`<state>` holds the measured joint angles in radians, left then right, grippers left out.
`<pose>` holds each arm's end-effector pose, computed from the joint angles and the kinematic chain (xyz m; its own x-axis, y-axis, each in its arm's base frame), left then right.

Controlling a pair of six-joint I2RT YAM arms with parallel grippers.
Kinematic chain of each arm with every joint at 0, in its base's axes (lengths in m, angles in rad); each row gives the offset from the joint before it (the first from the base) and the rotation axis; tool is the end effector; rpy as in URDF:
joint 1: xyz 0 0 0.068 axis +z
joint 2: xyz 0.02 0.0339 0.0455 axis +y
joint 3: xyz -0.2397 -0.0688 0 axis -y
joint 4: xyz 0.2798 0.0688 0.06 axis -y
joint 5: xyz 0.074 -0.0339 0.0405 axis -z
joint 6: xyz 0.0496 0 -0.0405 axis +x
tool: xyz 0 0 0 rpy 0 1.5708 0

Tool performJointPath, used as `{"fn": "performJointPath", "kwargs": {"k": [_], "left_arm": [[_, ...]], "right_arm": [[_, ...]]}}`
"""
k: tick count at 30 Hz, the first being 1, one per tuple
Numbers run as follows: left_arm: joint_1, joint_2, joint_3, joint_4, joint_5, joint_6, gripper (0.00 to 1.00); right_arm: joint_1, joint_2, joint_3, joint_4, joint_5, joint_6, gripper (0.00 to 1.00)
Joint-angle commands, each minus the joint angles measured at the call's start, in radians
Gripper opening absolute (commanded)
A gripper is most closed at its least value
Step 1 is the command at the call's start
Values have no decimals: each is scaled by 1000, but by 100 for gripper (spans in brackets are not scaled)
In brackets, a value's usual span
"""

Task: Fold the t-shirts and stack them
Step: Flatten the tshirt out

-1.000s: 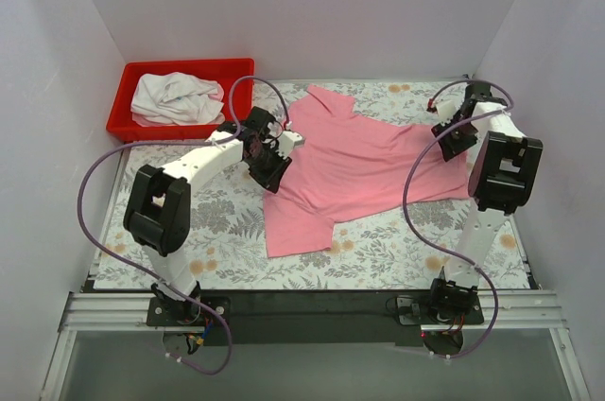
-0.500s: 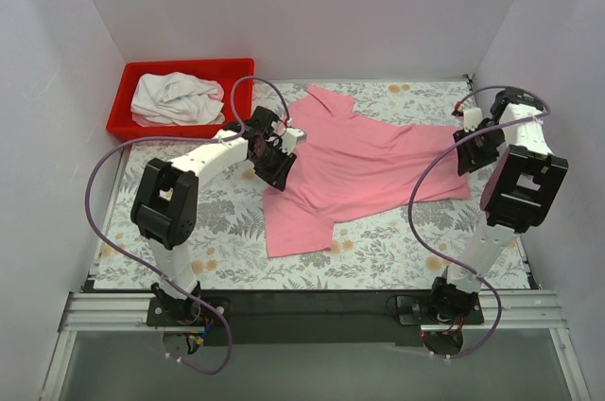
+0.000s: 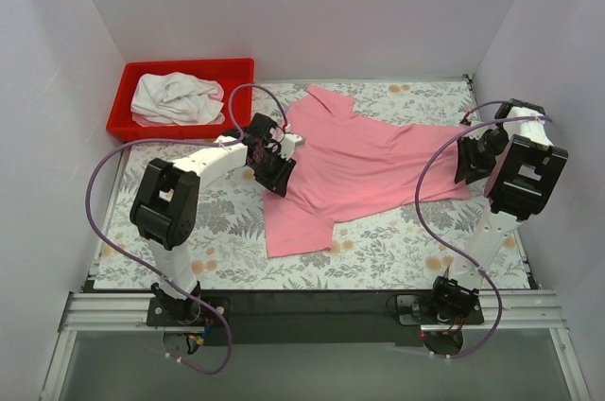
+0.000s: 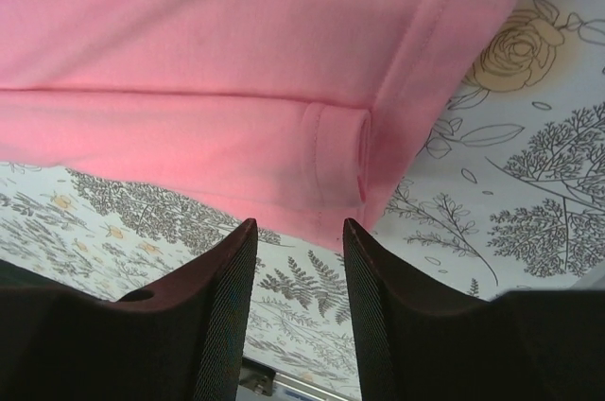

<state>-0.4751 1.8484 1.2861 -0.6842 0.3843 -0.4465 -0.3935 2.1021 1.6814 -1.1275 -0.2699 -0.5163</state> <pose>0.3406 -0.1961 0.1319 -0.9892 0.0587 -0.1339 0.1143 0.8815 -0.4581 0.3968 -0.1504 0.1389 -0.9827 -0.1072 -0.1512 -0.1393 0.9654 0.2207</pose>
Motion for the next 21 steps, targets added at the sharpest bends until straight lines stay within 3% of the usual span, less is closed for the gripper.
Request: {"fn": "performJointPath", "kwargs": {"k": [1,8,21], "left_arm": [[12,-66,-10,26,28,-4,33],[15,-69,-10,22,27,-6,33],[13,-51,-4,21,18,2,33]], "right_arm": [[-1,19,63,-25,-29,29,49],[1,62,112,-17,12,36,53],[-1,81,90,-15,17,33,49]]}}
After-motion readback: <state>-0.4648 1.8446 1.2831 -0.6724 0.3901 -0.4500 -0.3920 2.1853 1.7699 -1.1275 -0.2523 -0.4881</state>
